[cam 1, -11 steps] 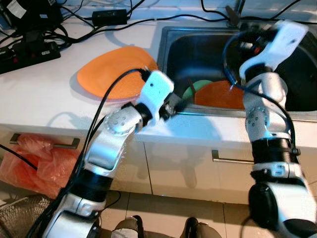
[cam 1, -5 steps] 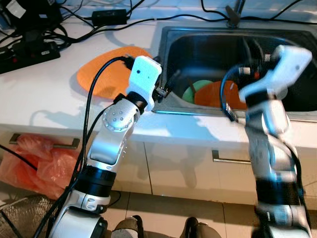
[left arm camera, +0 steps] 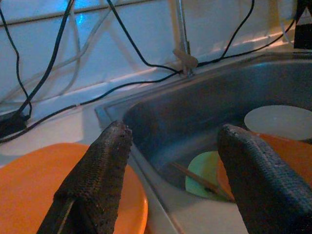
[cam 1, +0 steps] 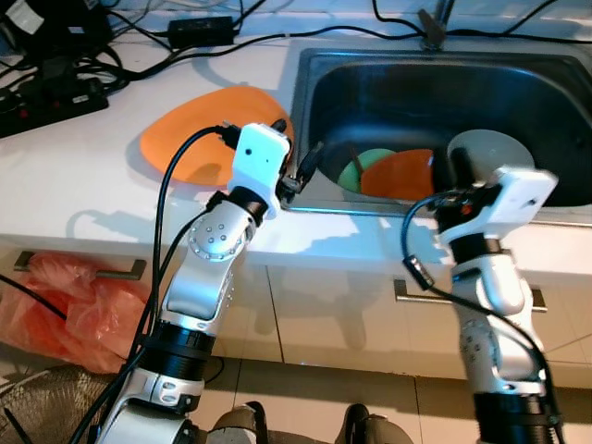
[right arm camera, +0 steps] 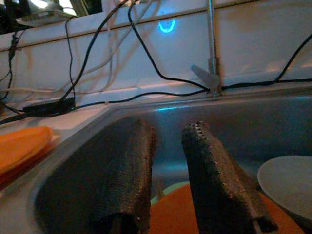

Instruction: Kitchen organization

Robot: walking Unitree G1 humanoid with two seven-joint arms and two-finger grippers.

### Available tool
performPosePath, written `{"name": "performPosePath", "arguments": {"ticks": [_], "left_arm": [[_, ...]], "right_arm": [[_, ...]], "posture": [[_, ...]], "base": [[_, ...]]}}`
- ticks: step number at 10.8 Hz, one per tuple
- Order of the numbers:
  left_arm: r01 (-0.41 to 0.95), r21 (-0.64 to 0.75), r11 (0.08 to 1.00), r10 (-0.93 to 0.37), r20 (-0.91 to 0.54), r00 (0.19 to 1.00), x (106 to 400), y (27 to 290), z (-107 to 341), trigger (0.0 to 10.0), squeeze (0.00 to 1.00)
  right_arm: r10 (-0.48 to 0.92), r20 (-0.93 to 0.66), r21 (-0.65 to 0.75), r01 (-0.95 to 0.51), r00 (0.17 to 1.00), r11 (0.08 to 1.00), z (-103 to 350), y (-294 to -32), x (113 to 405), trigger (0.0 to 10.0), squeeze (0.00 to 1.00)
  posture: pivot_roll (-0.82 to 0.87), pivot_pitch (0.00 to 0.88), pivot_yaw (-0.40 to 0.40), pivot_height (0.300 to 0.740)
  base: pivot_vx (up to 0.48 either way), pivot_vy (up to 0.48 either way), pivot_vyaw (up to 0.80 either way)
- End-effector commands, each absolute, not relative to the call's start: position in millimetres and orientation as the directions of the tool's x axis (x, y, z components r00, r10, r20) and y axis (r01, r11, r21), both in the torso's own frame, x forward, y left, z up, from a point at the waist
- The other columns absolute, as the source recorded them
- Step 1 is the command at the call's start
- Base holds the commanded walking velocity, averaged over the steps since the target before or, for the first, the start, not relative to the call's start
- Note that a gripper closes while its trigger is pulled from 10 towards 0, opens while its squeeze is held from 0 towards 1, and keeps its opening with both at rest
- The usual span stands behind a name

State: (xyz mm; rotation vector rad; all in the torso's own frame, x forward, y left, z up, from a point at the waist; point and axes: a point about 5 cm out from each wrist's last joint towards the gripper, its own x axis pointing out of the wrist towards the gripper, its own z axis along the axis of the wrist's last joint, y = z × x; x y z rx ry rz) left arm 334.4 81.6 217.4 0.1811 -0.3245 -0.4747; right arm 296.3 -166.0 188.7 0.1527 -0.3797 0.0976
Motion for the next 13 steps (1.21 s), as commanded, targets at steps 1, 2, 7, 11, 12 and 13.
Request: {"name": "performPosePath", "arguments": {"ticks": [1,2,7,11,12,13], "left_arm": [[0.403,0.254,0.879,-0.465,0.269,0.844,332.4,83.3,215.9,10.0,0.00],[0.406,0.253,0.878,-0.467,0.262,0.845,330.4,82.4,211.7,10.0,0.00],[0.342,0.225,0.912,-0.397,0.279,0.874,328.7,102.3,216.6,10.0,0.00],[0.121,0.006,0.993,-0.116,0.346,0.931,328.5,182.9,246.8,10.0,0.00],[0.034,0.012,0.999,-0.036,0.340,0.940,320.1,210.7,249.9,10.0,0.00],[0.005,-0.009,1.000,-0.002,0.328,0.945,316.5,220.5,248.4,10.0,0.00]], "right_arm": [[0.064,0.370,0.139,-0.124,0.927,0.982,183.4,-163.5,293.6,10.0,0.00],[0.065,0.369,0.143,-0.126,0.927,0.982,181.7,-161.1,293.6,10.0,0.00],[0.066,0.347,0.165,-0.130,0.935,0.978,175.3,-150.9,299.8,10.0,0.00],[0.061,0.346,0.173,-0.127,0.936,0.977,173.7,-150.2,302.0,10.0,0.00],[0.061,0.342,0.178,-0.128,0.938,0.976,172.1,-149.6,302.3,10.0,0.00],[0.061,0.339,0.179,-0.128,0.939,0.976,171.3,-149.0,302.3,10.0,0.00]], "posture": [[0.12,0.175,0.048,0.740],[0.13,0.176,0.048,0.740],[0.15,0.184,0.042,0.740],[0.16,0.185,0.043,0.740],[0.17,0.186,0.044,0.740],[0.17,0.187,0.045,0.740]], "base": [[0.000,0.000,0.00],[0.000,0.000,0.00],[0.000,0.000,0.00],[0.000,0.000,0.00],[0.000,0.000,0.00],[0.000,0.000,0.00]]}}
